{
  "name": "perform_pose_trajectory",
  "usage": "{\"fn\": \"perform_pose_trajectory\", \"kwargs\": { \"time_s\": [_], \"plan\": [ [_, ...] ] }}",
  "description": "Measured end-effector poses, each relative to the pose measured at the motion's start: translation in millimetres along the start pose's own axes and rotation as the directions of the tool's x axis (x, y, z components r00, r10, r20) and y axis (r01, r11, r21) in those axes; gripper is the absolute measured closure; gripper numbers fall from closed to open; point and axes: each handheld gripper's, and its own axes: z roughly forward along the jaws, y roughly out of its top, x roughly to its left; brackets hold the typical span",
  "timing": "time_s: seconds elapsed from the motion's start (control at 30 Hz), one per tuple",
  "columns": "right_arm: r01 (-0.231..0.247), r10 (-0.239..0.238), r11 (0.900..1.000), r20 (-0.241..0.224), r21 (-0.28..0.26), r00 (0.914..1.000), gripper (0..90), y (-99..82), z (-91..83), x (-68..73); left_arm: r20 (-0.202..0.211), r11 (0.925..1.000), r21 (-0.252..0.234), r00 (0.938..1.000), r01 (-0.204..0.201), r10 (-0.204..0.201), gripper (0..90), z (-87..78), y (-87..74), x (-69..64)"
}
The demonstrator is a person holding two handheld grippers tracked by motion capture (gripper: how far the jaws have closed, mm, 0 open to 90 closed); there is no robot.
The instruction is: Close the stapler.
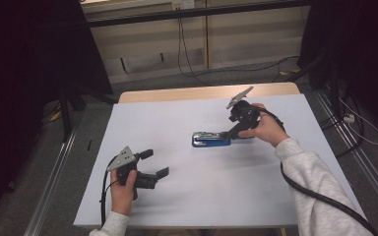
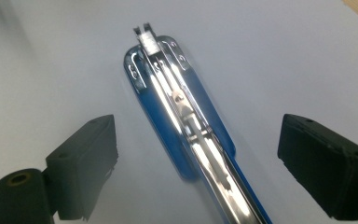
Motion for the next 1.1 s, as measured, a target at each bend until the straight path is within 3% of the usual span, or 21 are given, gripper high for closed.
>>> {"fn": "perform_pose_trajectory", "kwargs": {
  "time_s": [0.13,0.3,0.33,0.4,0.47,0.6,0.7,0.9,1.0,1.1],
  "plan": [
    [-0.029,0.029,0.9996,0.034,-0.003,0.999,10.8,-16.8,-7.9,-2.1,-0.018,0.9996,0.026,0.9998,0.008,-0.008,1.9,11.6,4.3,2.7],
    [-0.05,0.051,0.9985,0.059,-0.02,0.997,11.1,-31.6,-15.0,-2.8,-0.009,0.9991,0.034,0.9997,0.025,-0.024,2.1,21.3,6.9,4.9],
    [-0.064,0.065,0.9977,0.066,-0.022,0.9957,11.1,-39.3,-17.6,-2.9,-0.034,0.9981,0.058,0.9993,0.02,-0.018,2.2,27.0,7.7,5.6],
    [-0.059,0.06,0.9981,0.095,-0.016,0.9936,11.1,-46.5,-20.1,-2.4,-0.044,0.9974,0.069,0.9989,0.021,-0.018,2.6,32.6,8.7,6.6],
    [-0.077,0.079,0.9966,0.091,-0.029,0.9927,11.5,-53.5,-23.0,-1.5,-0.056,0.9967,0.075,0.9981,0.029,-0.025,2.9,37.1,9.8,7.9],
    [-0.087,0.091,0.9955,0.126,-0.037,0.9879,12.2,-66.0,-28.2,0.4,-0.068,0.9954,0.085,0.9969,0.045,-0.04,3.1,46.3,8.9,11.6],
    [-0.108,0.114,0.9928,0.131,-0.053,0.9848,12.4,-74.3,-31.1,0.6,-0.091,0.9933,0.108,0.9953,0.041,-0.031,3.2,52.2,10.0,12.4],
    [-0.119,0.131,0.9892,0.159,-0.086,0.9785,14.8,-89.1,-35.7,1.6,-0.103,0.993,0.106,0.9939,0.051,-0.04,3.6,66.2,12.2,15.3],
    [-0.137,0.152,0.9855,0.164,-0.1,0.9747,18.5,-95.9,-36.7,-0.1,-0.111,0.9887,0.139,0.9929,0.057,-0.042,4.6,74.8,12.9,17.3],
    [-0.142,0.155,0.9863,0.178,-0.083,0.9717,24.0,-101.0,-37.0,-2.1,-0.096,0.989,0.14,0.9948,0.049,-0.036,13.4,81.1,15.3,18.2]
  ]
}}
